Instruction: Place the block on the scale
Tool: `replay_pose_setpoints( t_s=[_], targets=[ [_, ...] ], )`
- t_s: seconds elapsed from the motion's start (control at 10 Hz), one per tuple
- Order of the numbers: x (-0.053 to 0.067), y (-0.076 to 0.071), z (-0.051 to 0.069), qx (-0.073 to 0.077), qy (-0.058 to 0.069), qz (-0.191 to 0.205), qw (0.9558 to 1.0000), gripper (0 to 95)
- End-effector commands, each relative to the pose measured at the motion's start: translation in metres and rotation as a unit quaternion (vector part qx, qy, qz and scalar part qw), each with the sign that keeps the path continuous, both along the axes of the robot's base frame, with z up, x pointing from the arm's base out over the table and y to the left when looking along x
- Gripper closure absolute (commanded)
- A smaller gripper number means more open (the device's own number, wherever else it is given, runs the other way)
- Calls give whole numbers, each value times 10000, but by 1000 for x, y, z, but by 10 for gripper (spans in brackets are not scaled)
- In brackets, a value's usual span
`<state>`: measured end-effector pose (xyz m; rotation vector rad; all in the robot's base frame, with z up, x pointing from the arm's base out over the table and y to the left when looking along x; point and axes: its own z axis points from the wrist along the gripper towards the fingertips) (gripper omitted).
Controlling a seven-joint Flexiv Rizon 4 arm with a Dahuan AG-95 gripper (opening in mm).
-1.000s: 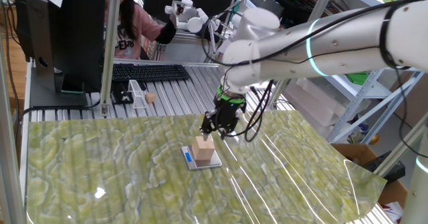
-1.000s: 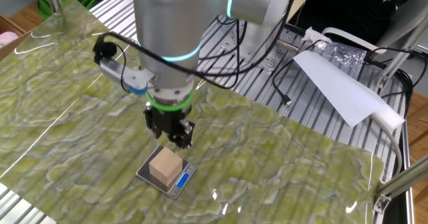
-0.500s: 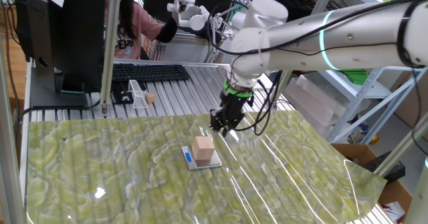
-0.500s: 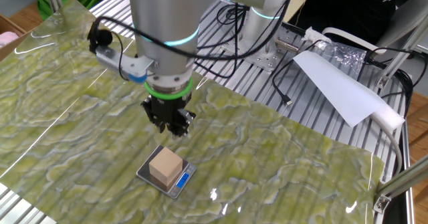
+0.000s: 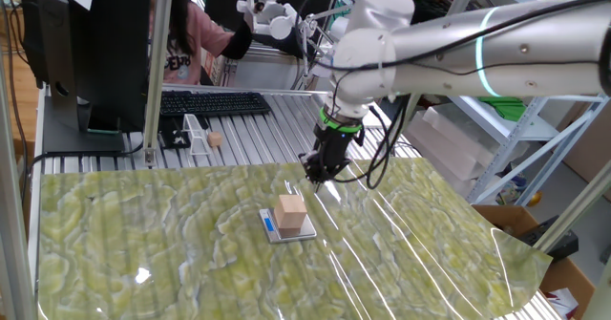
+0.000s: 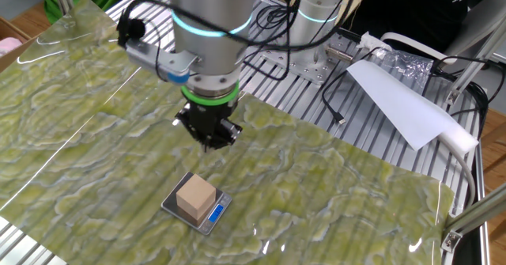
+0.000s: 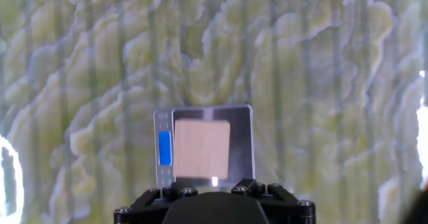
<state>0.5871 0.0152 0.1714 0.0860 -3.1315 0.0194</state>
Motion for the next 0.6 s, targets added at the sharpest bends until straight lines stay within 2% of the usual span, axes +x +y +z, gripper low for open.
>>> replay_pose_setpoints(
  t_s=[0.1,0.3,0.4,0.5,0.6],
  targets=[
    [-1,5,4,33,115,251,9996,950],
    [-1,6,6,-35,153,598,9981,950],
    [-2,6,6,-253,163,931,9952,950],
    [-2,7,7,-171,278,928,9951,950],
    [-3,8,7,-169,285,927,9951,950]
  ],
)
